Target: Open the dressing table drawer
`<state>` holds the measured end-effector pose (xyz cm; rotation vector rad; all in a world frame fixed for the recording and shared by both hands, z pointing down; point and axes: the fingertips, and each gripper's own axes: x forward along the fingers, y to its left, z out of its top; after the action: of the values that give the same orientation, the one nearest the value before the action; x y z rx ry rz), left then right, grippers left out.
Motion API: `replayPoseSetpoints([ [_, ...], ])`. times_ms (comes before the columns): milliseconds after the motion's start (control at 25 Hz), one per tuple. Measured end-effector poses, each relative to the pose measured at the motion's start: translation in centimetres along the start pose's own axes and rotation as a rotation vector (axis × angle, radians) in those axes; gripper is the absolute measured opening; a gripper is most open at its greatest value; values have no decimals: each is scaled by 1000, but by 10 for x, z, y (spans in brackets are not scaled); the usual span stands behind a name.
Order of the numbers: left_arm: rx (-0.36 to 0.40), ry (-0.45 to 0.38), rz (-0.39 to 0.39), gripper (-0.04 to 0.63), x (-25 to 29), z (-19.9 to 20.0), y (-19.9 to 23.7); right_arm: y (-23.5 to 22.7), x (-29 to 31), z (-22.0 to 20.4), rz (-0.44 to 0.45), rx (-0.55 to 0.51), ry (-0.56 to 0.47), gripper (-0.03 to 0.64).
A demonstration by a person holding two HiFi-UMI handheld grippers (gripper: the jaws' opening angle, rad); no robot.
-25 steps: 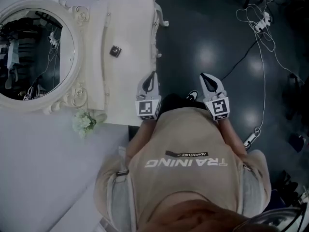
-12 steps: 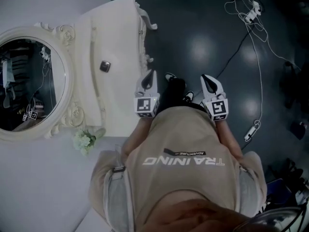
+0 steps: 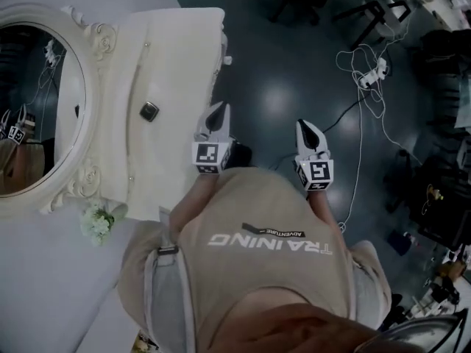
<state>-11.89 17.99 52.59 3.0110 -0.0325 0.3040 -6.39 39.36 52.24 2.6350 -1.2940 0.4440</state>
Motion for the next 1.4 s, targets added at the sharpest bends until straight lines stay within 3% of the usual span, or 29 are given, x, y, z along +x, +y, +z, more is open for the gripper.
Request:
replayPoseSetpoints([
  [200, -5, -2, 11, 8, 17, -2, 38, 7, 44, 14, 38, -76, 24, 3],
  [400, -14, -9, 66, 8, 25, -5, 81, 14, 89, 19, 61, -63, 20, 3],
  [720, -43, 15, 141, 8, 22, -10, 119, 40, 148, 32, 185, -85, 21, 3],
  [880, -71, 25, 190, 8, 28, -23, 129, 44, 168, 35, 256, -157, 34, 3],
  [1080, -97, 14, 337, 8, 39, -8, 156, 36, 219, 45, 394, -172, 55, 3],
  [1240, -86, 13, 453, 8, 48, 8, 186, 45, 281, 64, 560, -245, 46, 3],
  [1400, -101, 33, 623, 8, 58, 22, 225, 56, 355, 98, 731, -296, -3, 3],
])
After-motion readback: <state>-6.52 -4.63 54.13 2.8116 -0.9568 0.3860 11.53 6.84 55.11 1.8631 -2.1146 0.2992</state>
